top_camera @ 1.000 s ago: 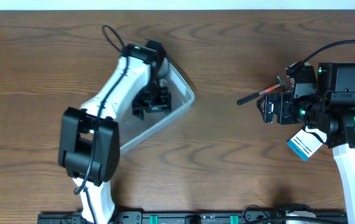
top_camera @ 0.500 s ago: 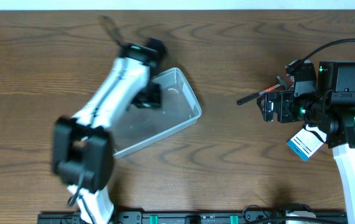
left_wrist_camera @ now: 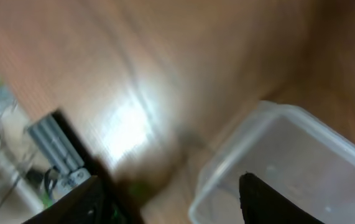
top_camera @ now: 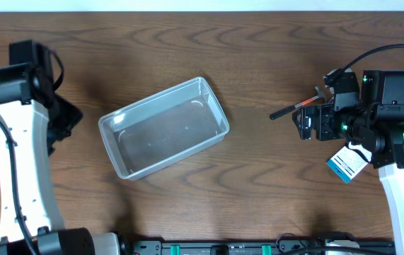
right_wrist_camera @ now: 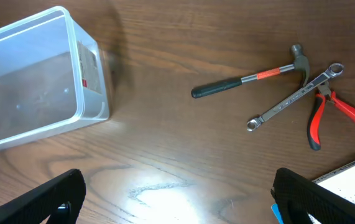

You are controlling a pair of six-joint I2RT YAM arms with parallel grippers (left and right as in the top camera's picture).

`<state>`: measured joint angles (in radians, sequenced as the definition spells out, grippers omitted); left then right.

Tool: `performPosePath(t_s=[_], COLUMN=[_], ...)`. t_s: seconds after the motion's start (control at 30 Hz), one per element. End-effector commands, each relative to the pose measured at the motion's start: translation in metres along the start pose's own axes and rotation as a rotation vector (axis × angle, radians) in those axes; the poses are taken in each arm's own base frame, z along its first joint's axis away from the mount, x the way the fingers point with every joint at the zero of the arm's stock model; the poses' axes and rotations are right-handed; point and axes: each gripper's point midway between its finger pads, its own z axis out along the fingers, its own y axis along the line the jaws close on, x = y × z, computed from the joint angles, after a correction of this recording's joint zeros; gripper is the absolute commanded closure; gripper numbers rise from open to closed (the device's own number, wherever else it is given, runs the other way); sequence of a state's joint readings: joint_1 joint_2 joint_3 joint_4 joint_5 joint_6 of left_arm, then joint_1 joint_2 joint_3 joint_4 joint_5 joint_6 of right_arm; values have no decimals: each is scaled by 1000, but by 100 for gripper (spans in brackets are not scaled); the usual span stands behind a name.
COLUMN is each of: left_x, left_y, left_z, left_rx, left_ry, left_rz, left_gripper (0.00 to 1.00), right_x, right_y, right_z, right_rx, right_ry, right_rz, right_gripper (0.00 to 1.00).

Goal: Pack container
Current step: 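Drag the clear container with the left gripper toward table center, then push the container's edges with the left gripper to square it centrally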

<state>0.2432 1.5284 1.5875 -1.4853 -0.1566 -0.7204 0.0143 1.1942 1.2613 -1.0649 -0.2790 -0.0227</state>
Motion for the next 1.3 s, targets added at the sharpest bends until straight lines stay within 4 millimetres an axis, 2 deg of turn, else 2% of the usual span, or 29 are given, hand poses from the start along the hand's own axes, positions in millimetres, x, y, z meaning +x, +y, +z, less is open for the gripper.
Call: performPosePath(t_s=[0.0, 0.23, 0.47, 0.8, 0.97, 1.1, 1.27], left_x=[16, 45, 54, 70, 60, 46, 36], left_y=[10, 10, 1, -67, -94, -121, -160], left_z=[31, 81, 103, 122, 133, 128, 111], left_rx=[-65, -86, -56, 200, 270, 376, 562], left_ry=[106, 212, 242, 370, 320, 250, 205], left_rz=[-60, -54, -18, 147, 179, 204, 227], left_gripper=[30, 31, 37, 37, 37, 37, 38], right_x=[-7, -7, -6, -6, -6, -6, -6], right_y=[0, 0, 0, 0, 0, 0, 0], right_z=[-5, -5, -5, -5, -5, -5, -5], right_rx=[5, 5, 4, 4, 4, 4, 4], right_ry=[-20, -20, -19, -16, -16, -16, -16], right_rz=[-23, -23, -23, -22, -22, -22, -22], right_gripper=[1, 1, 1, 1, 1, 1, 1])
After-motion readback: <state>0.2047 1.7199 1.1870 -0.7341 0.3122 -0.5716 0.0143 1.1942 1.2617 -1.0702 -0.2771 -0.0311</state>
